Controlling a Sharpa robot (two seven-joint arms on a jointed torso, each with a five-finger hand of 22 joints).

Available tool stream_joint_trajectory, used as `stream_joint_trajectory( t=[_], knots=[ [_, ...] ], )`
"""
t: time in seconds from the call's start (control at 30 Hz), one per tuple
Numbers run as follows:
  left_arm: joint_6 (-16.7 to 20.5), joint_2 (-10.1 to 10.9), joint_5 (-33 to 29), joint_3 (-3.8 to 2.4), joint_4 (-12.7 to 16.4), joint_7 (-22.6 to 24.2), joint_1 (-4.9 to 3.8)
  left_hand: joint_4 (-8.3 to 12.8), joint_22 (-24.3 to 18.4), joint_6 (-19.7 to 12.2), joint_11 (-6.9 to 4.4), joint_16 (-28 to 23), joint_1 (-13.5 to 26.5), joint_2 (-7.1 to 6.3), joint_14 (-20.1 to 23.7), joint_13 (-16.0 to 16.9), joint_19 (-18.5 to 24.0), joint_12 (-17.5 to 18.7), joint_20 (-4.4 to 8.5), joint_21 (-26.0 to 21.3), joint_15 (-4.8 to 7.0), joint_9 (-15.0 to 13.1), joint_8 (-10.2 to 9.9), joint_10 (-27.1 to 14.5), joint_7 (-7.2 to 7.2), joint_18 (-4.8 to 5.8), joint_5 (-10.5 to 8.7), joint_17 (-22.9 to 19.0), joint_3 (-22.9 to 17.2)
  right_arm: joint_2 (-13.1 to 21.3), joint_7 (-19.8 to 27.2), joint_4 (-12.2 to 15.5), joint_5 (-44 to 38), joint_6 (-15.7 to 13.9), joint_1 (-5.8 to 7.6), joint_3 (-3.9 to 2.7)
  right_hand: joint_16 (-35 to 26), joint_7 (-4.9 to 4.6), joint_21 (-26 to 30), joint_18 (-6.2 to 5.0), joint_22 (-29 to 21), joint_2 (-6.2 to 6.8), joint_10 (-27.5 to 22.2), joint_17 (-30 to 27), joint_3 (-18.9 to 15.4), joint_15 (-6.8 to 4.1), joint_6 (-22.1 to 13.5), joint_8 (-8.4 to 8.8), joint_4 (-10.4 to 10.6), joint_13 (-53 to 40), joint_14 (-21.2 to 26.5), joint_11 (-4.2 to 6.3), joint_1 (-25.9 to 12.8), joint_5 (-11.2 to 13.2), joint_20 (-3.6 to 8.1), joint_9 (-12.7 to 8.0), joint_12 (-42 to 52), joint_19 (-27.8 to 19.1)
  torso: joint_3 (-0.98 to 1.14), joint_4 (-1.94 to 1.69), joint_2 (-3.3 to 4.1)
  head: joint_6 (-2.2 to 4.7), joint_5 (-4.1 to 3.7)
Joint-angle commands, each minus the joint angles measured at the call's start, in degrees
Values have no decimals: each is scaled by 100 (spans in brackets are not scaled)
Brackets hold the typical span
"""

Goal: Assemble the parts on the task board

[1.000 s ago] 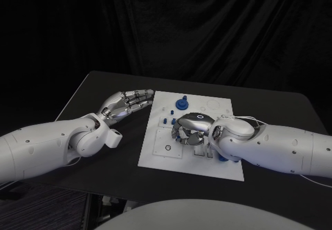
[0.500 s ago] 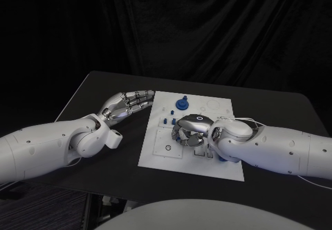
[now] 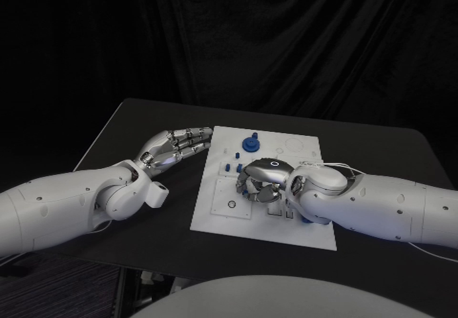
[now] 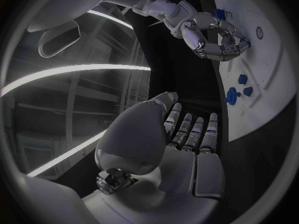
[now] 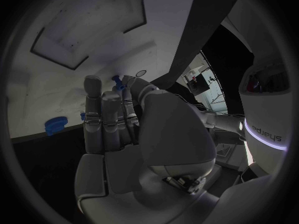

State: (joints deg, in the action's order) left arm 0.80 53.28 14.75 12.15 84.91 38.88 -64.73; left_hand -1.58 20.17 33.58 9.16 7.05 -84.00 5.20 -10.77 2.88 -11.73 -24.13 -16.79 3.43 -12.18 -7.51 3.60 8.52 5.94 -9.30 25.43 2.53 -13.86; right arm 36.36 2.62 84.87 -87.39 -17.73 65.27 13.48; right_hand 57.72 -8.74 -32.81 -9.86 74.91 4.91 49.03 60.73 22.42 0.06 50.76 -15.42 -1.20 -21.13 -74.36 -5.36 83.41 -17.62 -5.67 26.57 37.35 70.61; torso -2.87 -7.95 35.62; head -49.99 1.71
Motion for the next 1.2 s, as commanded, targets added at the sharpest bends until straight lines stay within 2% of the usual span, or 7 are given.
stream_joint_trajectory(
  t=[0.03,0.2,0.53,0.73,0.83,1.03,1.2],
  knots=[
    [-65,-2,-27,-5,10,745,17,30,8,29,52,36,12,15,-41,7,-42,-34,2,30,-1,-7,27,-8,-5,44,-20,8,-14,1,-93,-10,-33,201,-29,15,-21,-48,84,45,179,58,-255,-7,-18,95,-326,267,168,173,4,-28,-224,331,-76,-148,-328,1,1,2,3,-1,-8],
    [-64,5,-27,-5,12,742,32,31,15,26,53,38,13,18,-42,7,-52,-32,1,33,-4,-6,26,-10,-2,46,-24,8,-18,15,-109,-2,-33,161,-30,15,15,-12,277,41,73,255,-1028,-3,-286,274,-863,771,402,503,10,-242,-418,730,-248,-500,-926,37,1,5,3,-1,-17],
    [-63,30,-27,-5,7,741,56,28,16,29,54,39,17,22,-42,7,-57,-34,1,35,-6,-7,27,-10,0,48,-26,7,-20,289,-112,296,-33,-399,13,-21,107,-45,429,18,5,213,-1363,34,-702,314,-741,844,544,594,19,-289,-315,713,-308,-675,-929,89,3,5,3,-1,-67],
    [-55,48,-27,-5,7,739,64,23,19,33,55,41,24,28,-42,7,-66,-35,1,38,-9,-8,27,-12,4,52,-25,7,-23,643,-163,668,-33,-622,254,-37,117,-49,461,14,-3,179,-1398,29,-756,315,-674,845,559,611,27,-291,-236,604,-310,-714,-891,103,8,7,2,-1,-123],
    [-49,54,-27,-5,9,741,66,18,19,33,57,43,31,33,-43,7,-73,-40,1,40,-11,-8,27,-10,5,55,-19,7,-25,920,-247,957,-33,-655,475,-40,170,-86,427,20,20,104,-1316,52,-737,303,-539,846,509,633,12,-283,-61,169,-297,-787,-778,154,9,10,-4,-1,-136],
    [-32,60,-28,-5,13,732,69,15,21,38,57,46,35,35,-47,7,-78,-40,1,42,-12,-9,28,-11,6,57,-15,7,-27,1485,-610,1388,-33,-329,932,-19,211,-31,359,33,88,50,-1009,61,-610,262,-225,796,477,681,2,-244,15,-153,-259,-860,-634,196,0,7,-11,-1,-222],
    [-24,56,-28,-5,15,721,69,5,20,45,59,50,46,45,-48,8,-88,-46,2,44,-13,-10,29,-9,7,62,-7,7,-32,1758,-887,1372,-33,-93,1087,25,213,-21,347,35,118,63,-905,53,-544,254,-100,790,490,742,6,-232,-1,-161,-247,-895,-652,199,1,11,-10,-1,-301]
  ],
)
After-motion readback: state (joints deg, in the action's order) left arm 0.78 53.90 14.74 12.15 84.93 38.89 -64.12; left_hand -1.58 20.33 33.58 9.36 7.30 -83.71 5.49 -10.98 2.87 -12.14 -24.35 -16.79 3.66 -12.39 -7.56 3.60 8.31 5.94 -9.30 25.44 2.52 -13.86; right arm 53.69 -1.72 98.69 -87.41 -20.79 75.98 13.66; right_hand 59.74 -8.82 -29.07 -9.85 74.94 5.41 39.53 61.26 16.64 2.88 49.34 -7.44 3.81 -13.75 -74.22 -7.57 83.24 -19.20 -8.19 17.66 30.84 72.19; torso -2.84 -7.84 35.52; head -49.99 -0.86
